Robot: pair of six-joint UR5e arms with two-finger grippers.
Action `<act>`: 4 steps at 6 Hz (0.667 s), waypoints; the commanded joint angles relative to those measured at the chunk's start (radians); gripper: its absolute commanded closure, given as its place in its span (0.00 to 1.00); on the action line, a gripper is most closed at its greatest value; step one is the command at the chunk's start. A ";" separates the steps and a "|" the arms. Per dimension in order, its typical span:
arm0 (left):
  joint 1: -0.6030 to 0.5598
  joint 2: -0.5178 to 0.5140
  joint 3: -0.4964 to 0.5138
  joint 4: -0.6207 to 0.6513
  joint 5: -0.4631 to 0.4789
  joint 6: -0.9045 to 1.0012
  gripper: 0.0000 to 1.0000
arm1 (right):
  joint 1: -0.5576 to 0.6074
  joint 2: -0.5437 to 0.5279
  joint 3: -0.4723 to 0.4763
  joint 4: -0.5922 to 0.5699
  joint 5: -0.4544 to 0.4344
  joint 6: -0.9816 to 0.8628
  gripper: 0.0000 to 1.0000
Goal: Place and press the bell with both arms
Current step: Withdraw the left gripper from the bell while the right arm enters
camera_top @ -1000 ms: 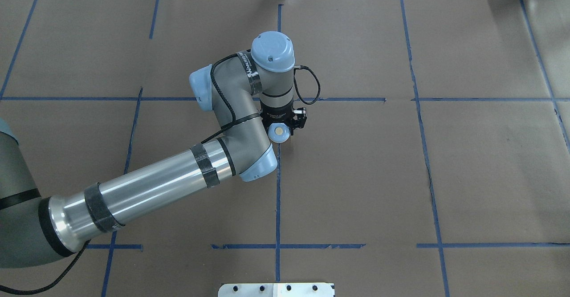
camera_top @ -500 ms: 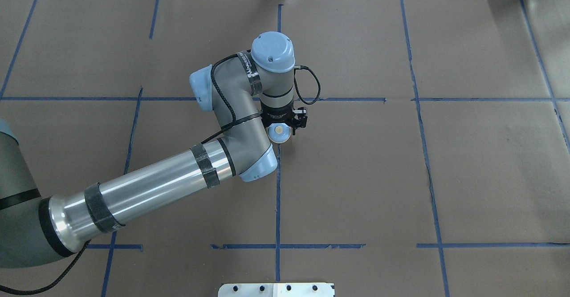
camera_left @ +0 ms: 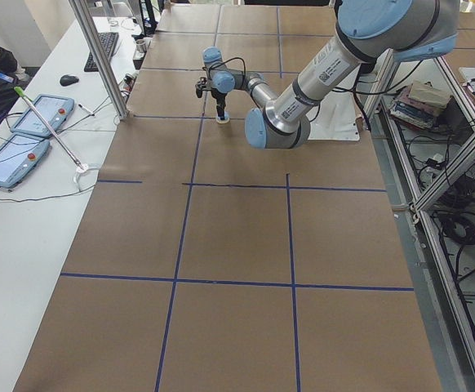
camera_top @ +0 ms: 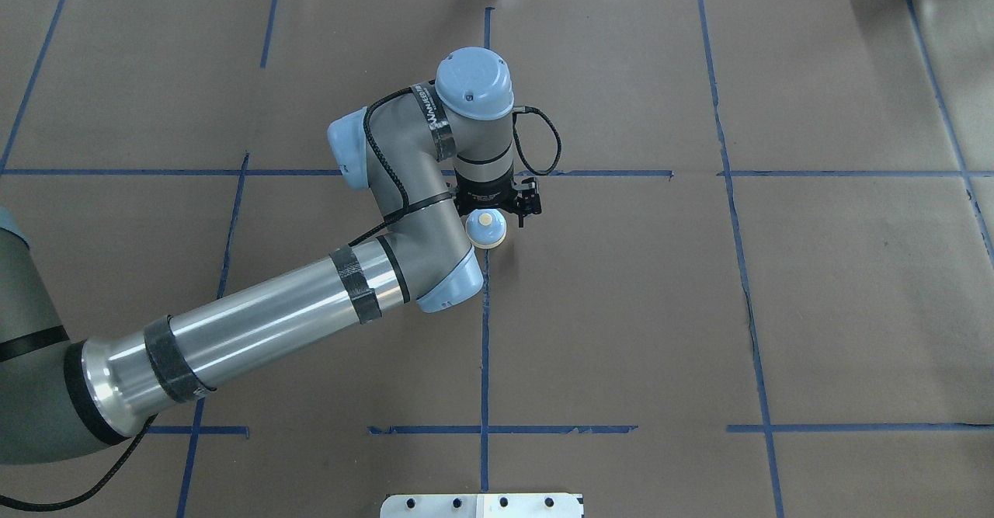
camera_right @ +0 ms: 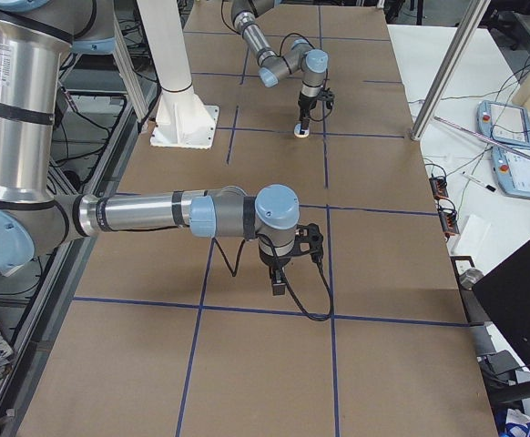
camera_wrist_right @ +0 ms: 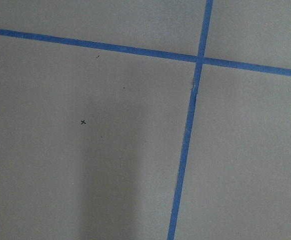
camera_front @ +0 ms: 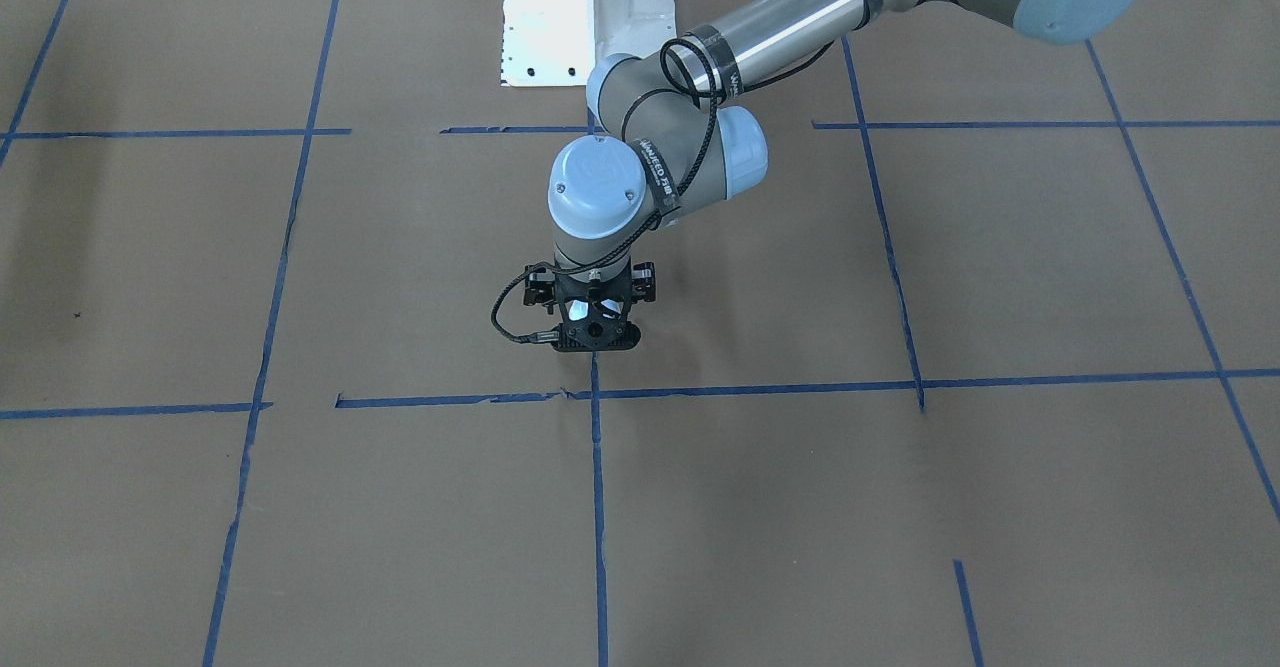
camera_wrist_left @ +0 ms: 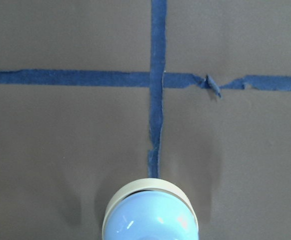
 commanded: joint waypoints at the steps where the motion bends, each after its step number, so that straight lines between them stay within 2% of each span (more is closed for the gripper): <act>1: -0.028 0.088 -0.127 0.009 -0.006 0.004 0.00 | 0.000 0.031 0.005 -0.002 0.007 0.000 0.00; 3: -0.088 0.263 -0.406 0.143 -0.004 0.019 0.00 | -0.014 0.051 0.043 0.000 0.068 0.067 0.00; 4: -0.117 0.326 -0.538 0.269 -0.006 0.090 0.00 | -0.096 0.052 0.115 0.000 0.063 0.176 0.01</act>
